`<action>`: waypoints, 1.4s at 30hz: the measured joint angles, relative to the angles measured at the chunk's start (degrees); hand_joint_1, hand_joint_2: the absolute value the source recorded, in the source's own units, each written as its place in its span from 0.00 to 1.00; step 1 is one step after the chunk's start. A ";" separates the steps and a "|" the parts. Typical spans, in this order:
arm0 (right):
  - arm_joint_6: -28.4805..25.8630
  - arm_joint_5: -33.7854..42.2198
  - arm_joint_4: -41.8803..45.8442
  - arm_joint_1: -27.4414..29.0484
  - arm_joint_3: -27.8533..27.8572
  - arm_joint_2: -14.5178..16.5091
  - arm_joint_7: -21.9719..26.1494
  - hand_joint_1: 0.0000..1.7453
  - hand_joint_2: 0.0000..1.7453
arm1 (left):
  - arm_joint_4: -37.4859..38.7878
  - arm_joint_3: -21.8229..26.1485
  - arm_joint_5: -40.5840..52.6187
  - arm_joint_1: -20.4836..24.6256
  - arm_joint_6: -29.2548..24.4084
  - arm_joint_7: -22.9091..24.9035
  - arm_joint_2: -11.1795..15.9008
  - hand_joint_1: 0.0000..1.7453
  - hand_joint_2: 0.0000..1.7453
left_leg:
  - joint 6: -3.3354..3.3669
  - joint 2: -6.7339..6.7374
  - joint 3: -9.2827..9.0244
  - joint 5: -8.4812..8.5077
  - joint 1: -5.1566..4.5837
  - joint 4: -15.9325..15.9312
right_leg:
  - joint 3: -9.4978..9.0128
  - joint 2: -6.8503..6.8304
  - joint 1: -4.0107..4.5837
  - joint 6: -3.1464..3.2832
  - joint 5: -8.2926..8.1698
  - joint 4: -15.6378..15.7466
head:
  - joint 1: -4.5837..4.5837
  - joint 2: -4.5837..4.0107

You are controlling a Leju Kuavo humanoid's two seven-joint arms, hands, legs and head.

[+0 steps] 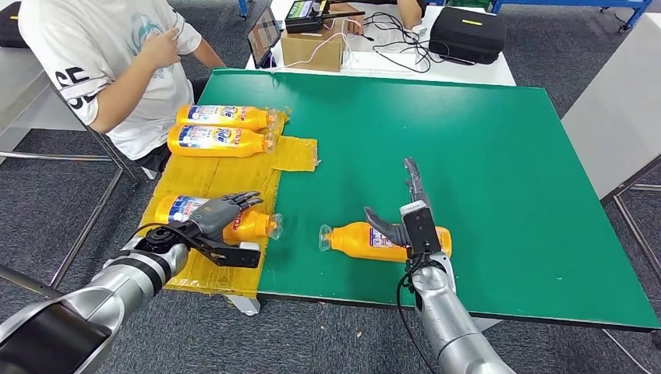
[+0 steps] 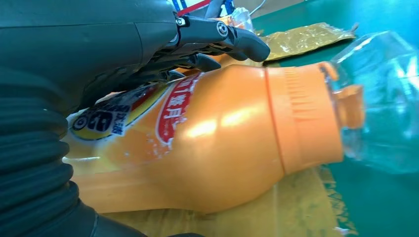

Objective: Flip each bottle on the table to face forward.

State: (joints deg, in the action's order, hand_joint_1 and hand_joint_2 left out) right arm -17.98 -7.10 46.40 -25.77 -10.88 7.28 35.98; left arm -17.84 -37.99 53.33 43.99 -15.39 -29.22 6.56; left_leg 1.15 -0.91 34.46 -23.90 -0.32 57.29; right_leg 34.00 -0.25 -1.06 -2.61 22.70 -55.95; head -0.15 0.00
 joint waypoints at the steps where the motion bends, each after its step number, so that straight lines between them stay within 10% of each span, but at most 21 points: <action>1: 0.01 0.00 -0.16 -0.06 0.00 0.00 0.00 0.00 1.00 | 0.00 0.07 -0.01 -0.02 0.00 -0.05 -0.05 0.00 1.00 | 0.00 0.00 0.00 0.00 0.00 0.00 | 0.00 0.00 0.00 0.00 0.00 0.00 | 0.00 0.01; 7: 0.62 -0.02 -1.48 -0.71 0.00 0.00 -0.22 0.00 1.00 | 0.00 0.28 -0.03 -0.18 -0.24 -0.60 -0.38 0.00 1.00 | 0.00 0.01 0.00 0.00 0.01 -0.01 | 0.01 0.00 0.01 0.00 0.00 0.00 | 0.00 0.01; 11: 0.70 -0.20 -2.45 -1.01 0.00 -0.03 -0.32 0.00 1.00 | 0.00 1.51 -2.40 -0.99 -2.38 -3.61 -0.42 0.00 0.00 | 0.00 0.01 0.01 0.00 0.01 0.00 | 0.01 0.00 0.01 0.00 0.00 0.00 | 0.00 0.00; 20: -1.62 -6.68 -5.42 -1.02 -1.07 -0.20 -2.67 0.00 1.00 | -13.21 7.79 -38.02 -10.31 -8.92 -10.68 1.70 0.00 0.00 | -0.01 0.12 0.24 -0.01 0.02 0.00 | 0.30 0.04 0.03 0.00 0.00 -0.01 | 0.01 0.01; 24: -5.87 -13.78 -6.89 -0.83 -3.72 -0.32 -5.79 0.00 1.00 | -21.90 11.54 -47.77 -14.17 -3.07 -10.81 2.25 0.00 0.00 | -0.01 0.09 0.34 -0.01 0.03 0.01 | 0.43 0.03 0.04 0.01 0.01 0.00 | 0.01 0.01; 30: -11.81 -21.08 -6.79 1.42 -6.52 -2.98 -11.08 0.00 1.00 | -31.90 21.74 -50.94 -18.92 13.70 -10.94 -0.35 0.00 0.00 | -0.01 0.07 0.50 -0.01 -0.01 0.02 | 0.56 0.02 -0.02 0.00 0.00 0.03 | 0.02 0.01; 42: -13.21 -30.77 -1.96 4.56 -8.55 -7.80 -18.27 0.00 1.00 | -34.71 29.83 -50.26 -19.79 17.17 -10.95 -5.27 0.00 0.00 | 0.00 0.12 0.46 -0.02 -0.02 0.03 | 0.56 0.03 -0.02 -0.01 -0.01 0.04 | 0.00 0.00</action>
State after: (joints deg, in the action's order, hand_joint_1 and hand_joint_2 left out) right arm -31.19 -37.87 44.45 -21.21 -19.44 -0.52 17.71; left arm -52.55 -8.16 3.07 24.20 1.79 -40.17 1.29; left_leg 1.16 -0.79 34.92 -23.92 -0.34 57.31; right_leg 34.56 -0.22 -1.07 -2.62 22.69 -55.91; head -0.15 0.01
